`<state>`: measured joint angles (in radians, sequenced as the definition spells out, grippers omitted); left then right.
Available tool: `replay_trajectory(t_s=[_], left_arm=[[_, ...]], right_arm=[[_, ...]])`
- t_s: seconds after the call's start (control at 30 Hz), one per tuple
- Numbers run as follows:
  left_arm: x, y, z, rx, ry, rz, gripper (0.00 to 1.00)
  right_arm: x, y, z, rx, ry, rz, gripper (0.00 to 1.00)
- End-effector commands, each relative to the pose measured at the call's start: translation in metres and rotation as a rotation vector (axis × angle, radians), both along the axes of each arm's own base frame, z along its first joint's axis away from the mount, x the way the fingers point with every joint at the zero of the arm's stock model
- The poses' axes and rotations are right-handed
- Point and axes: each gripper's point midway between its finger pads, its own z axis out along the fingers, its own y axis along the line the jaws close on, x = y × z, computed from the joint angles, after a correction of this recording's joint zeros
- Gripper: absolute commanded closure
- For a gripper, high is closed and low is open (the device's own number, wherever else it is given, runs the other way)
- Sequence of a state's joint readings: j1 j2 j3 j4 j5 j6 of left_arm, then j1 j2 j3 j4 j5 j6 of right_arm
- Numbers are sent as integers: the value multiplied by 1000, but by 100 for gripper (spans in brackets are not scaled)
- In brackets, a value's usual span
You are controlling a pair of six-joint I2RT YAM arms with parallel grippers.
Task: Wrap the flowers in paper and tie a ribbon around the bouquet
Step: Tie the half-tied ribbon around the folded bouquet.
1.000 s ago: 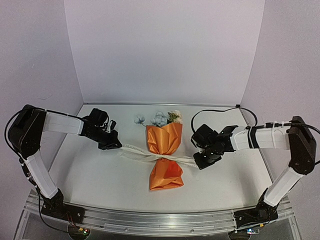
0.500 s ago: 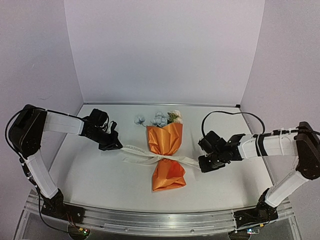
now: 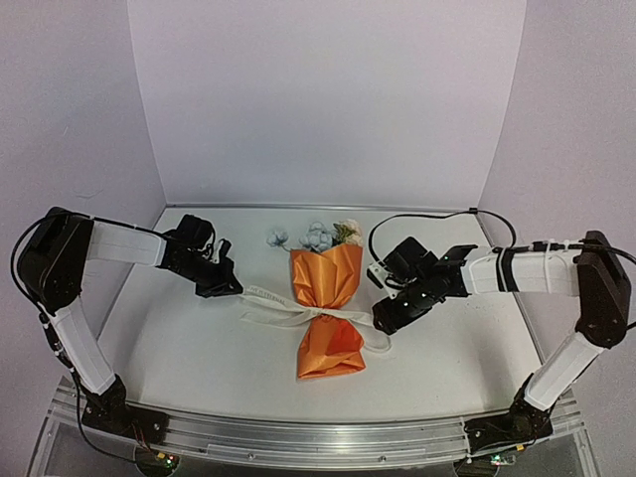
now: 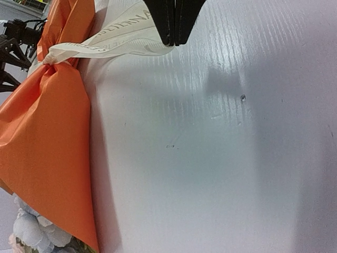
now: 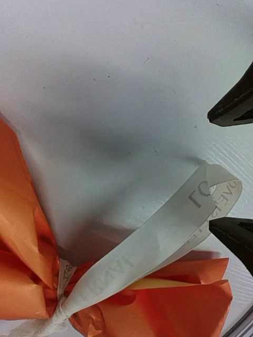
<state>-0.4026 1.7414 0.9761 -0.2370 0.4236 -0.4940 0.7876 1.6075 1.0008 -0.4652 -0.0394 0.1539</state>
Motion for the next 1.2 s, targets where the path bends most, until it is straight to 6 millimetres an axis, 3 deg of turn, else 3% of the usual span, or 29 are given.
replay_trajectory(t_s=[0.0, 0.2, 0.43, 0.8, 0.93, 1.03, 1.17], left_arm=[[14, -5, 16, -19, -54, -17, 100], [13, -5, 15, -18, -50, -18, 100], [15, -5, 15, -18, -51, -10, 100], [15, -5, 15, -17, -50, -6, 100], [15, -5, 14, -20, -46, -4, 100], [14, -5, 13, -18, -42, -4, 100], [14, -4, 11, -14, -38, 2, 100]], right_arm=[[-3, 9, -4, 2, 62, 52, 41], [-9, -3, -7, -3, 70, -22, 44], [-13, -3, -16, 6, 83, -72, 50], [1, -4, -27, 17, 25, -147, 62], [3, -3, -29, 24, 22, -162, 72], [4, -7, -29, 17, 7, -184, 87], [4, -12, -28, 18, -1, -214, 96]])
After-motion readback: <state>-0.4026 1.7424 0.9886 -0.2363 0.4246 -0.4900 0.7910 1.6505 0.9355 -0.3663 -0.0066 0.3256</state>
